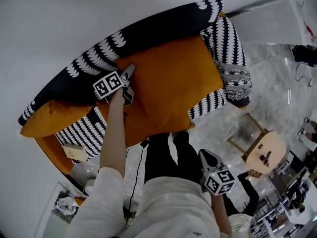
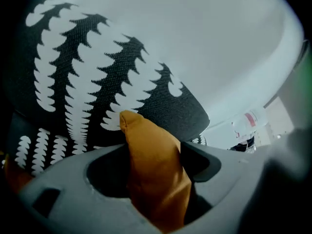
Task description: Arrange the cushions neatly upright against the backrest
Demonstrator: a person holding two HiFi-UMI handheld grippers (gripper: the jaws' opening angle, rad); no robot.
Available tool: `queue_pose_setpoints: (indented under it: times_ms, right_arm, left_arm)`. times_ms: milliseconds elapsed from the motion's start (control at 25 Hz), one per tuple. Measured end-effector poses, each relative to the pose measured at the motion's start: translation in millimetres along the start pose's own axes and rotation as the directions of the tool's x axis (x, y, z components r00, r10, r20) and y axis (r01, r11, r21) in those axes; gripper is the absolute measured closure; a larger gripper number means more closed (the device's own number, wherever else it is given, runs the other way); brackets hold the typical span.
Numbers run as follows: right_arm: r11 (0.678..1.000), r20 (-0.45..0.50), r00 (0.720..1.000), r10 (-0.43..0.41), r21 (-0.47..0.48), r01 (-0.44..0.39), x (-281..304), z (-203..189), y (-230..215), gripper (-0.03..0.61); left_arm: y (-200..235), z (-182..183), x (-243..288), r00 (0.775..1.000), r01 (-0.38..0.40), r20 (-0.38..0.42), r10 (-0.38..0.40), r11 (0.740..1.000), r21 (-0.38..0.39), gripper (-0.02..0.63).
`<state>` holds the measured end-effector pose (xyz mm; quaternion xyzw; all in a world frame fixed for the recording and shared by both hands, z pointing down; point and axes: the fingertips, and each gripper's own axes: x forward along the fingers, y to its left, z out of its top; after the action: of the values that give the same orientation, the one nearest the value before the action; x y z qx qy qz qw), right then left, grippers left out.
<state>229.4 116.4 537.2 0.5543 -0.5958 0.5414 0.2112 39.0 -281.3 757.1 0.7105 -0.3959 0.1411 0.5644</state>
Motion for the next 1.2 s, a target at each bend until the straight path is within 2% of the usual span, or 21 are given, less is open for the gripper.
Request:
queue_pose_setpoints:
  times_ms: [240, 400, 640, 880, 1080, 1200]
  right_arm:
    - [0.999, 0.045, 0.998, 0.042, -0.027, -0.041, -6, 1, -5, 0.569]
    - [0.996, 0.076, 0.994, 0.077, -0.052, -0.073, -16, 0, -16, 0.569]
    - [0.987, 0.121, 0.982, 0.144, -0.088, -0.134, -46, -6, -55, 0.569]
    - [0.977, 0.192, 0.962, 0.192, -0.129, -0.17, -95, 4, -110, 0.569]
    - [0.969, 0.249, 0.944, 0.216, -0.176, -0.175, -138, 12, -159, 0.569]
    - [0.965, 0.278, 0.933, 0.228, -0.189, -0.179, -161, 15, -185, 0.569]
  left_arm:
    - [-49, -10, -19, 1.0, -0.013, 0.013, 0.013, 0.999, 0.05, 0.379]
    - [-79, -30, -41, 0.999, -0.023, 0.024, 0.022, 0.999, 0.044, 0.43]
    - [-141, -83, -87, 0.996, 0.001, 0.092, -0.007, 0.998, 0.067, 0.445]
    - [-212, -156, -138, 0.987, 0.031, 0.16, -0.031, 1.0, 0.006, 0.447]
    - [-274, -208, -165, 0.966, 0.039, 0.258, -0.033, 0.999, -0.021, 0.505]
    - [-316, -228, -179, 0.937, 0.036, 0.348, -0.026, 0.999, -0.023, 0.526]
